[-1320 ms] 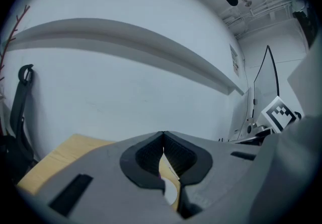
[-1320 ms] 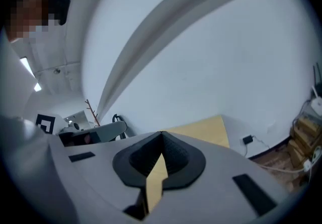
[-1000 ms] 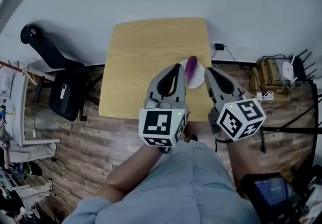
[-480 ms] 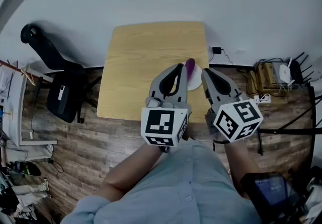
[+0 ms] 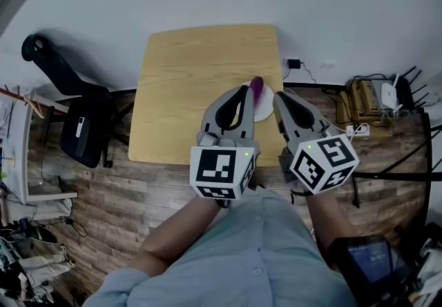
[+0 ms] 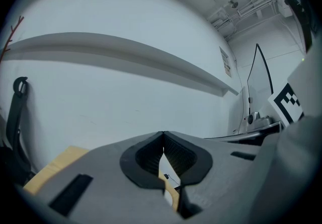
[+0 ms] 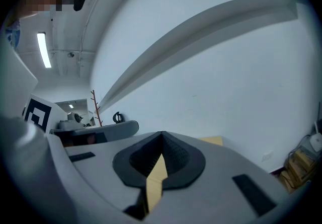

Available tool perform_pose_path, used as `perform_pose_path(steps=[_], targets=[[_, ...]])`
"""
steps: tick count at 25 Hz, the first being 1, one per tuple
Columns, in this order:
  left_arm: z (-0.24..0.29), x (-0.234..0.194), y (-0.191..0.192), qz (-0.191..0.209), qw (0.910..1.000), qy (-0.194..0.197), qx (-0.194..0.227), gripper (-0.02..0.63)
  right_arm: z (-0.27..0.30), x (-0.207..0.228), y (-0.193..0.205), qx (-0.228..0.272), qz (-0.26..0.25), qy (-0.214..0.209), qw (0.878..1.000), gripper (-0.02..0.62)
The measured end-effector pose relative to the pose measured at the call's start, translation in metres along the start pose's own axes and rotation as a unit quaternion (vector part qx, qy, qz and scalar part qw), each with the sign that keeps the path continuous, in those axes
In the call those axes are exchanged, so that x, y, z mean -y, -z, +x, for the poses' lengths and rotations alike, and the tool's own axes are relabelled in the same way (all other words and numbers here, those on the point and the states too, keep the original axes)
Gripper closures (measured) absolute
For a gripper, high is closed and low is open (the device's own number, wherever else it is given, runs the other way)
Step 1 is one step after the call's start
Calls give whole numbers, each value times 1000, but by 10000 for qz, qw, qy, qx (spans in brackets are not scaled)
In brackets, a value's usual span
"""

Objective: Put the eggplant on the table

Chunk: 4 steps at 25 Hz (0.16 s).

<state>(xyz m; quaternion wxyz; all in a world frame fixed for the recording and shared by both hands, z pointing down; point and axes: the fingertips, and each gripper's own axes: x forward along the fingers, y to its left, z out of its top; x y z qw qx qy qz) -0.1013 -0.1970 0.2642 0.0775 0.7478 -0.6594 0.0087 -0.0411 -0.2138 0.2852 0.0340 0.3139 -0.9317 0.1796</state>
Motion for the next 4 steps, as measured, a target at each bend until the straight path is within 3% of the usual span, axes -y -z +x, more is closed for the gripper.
perform_pose_path(steps=[4], targets=[[6, -1, 1, -28, 10000, -15, -9, 600, 3, 6, 0, -6, 13, 11, 10000, 595]])
